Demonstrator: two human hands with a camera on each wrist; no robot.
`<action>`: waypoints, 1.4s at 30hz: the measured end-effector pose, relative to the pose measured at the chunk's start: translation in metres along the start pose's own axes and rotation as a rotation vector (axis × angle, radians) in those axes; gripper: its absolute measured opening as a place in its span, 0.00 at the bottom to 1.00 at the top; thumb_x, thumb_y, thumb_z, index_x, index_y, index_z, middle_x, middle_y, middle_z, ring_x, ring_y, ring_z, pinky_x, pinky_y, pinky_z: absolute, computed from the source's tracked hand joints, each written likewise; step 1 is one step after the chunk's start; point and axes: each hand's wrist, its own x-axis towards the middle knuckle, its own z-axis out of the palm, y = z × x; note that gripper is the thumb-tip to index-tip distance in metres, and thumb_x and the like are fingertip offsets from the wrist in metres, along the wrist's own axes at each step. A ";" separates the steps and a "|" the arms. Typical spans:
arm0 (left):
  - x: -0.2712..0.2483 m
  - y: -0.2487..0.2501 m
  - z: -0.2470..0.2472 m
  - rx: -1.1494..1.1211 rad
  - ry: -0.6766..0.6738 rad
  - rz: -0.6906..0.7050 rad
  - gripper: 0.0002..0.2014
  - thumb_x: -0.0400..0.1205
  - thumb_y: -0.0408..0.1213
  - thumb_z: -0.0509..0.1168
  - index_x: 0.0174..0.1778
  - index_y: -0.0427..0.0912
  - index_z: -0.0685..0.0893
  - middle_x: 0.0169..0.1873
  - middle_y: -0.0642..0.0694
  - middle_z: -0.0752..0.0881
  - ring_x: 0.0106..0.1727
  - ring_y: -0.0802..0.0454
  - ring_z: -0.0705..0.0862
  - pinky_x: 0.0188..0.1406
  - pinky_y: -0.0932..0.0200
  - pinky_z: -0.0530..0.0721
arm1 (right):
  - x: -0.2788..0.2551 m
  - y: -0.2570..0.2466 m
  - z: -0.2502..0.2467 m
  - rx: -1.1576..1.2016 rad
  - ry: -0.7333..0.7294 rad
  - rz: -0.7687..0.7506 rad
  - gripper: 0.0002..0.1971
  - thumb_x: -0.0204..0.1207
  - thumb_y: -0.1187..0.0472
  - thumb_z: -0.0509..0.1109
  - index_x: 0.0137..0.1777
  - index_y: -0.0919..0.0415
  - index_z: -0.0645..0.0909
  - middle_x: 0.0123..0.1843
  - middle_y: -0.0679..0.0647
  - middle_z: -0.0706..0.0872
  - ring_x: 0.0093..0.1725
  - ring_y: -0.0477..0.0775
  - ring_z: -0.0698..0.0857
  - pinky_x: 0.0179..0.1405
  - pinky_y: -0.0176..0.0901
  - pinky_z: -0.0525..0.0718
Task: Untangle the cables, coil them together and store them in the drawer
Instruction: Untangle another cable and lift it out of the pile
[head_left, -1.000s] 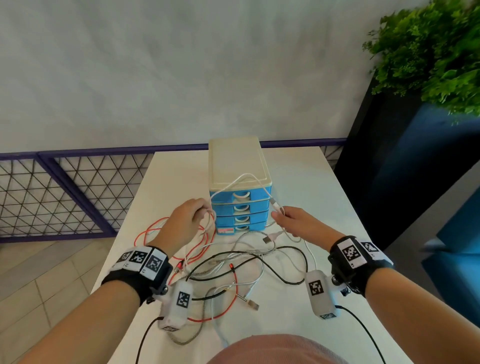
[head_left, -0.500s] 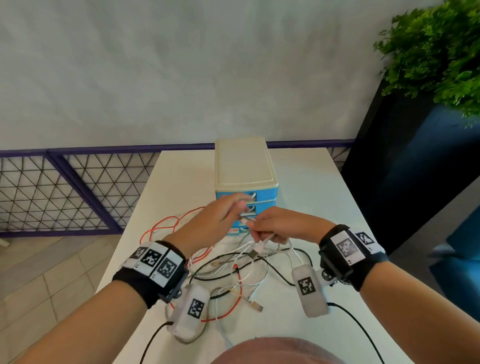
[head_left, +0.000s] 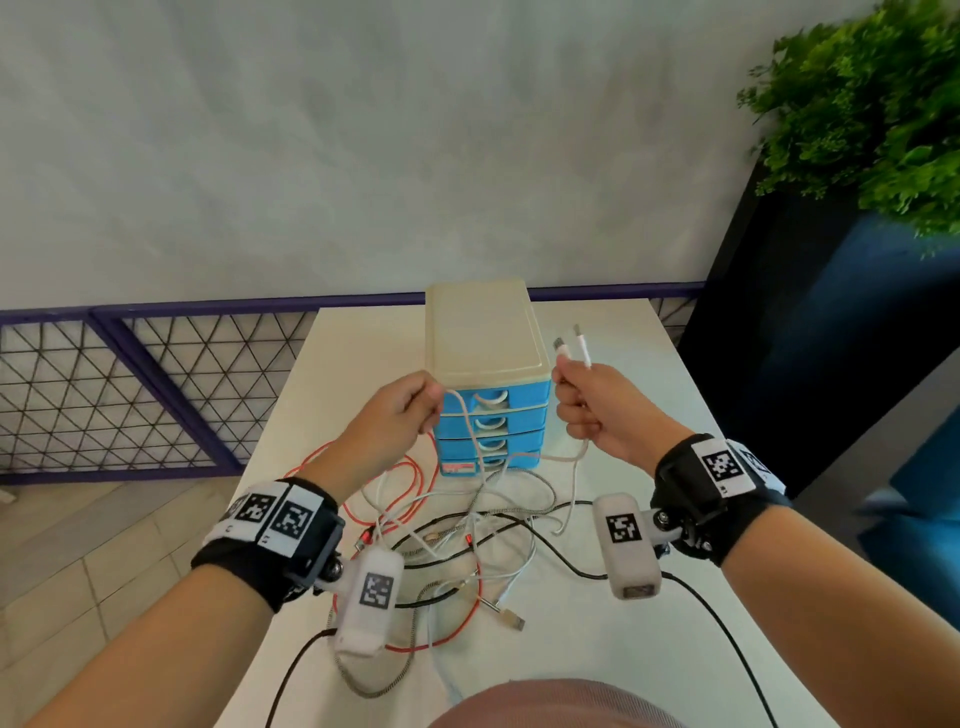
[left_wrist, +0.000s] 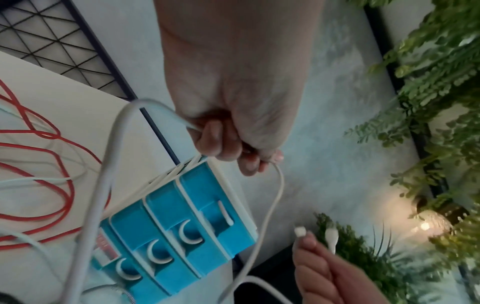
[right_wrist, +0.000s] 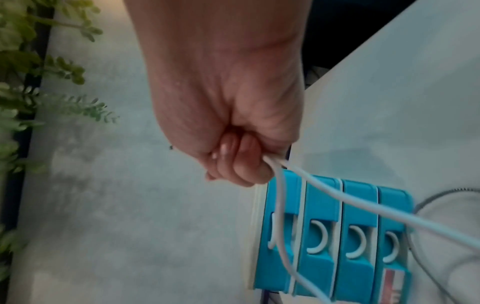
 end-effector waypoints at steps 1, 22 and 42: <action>0.003 -0.003 -0.005 0.023 0.017 0.008 0.11 0.88 0.31 0.51 0.46 0.31 0.76 0.27 0.46 0.74 0.17 0.64 0.70 0.19 0.77 0.67 | 0.001 -0.001 0.000 0.077 0.044 -0.002 0.15 0.87 0.52 0.56 0.41 0.57 0.72 0.24 0.46 0.63 0.20 0.43 0.58 0.16 0.33 0.56; 0.000 0.011 0.009 0.195 -0.274 -0.009 0.11 0.83 0.45 0.63 0.42 0.41 0.82 0.23 0.47 0.77 0.21 0.58 0.73 0.24 0.65 0.72 | -0.004 -0.059 0.066 0.120 -0.060 -0.283 0.18 0.88 0.49 0.51 0.35 0.53 0.66 0.21 0.44 0.61 0.16 0.42 0.56 0.15 0.29 0.54; 0.004 -0.036 -0.015 0.296 -0.149 -0.237 0.18 0.87 0.48 0.52 0.36 0.42 0.74 0.26 0.47 0.72 0.25 0.55 0.69 0.25 0.66 0.71 | -0.014 -0.071 0.034 -1.183 0.280 -0.492 0.14 0.81 0.47 0.65 0.55 0.58 0.79 0.47 0.60 0.84 0.47 0.63 0.83 0.41 0.43 0.72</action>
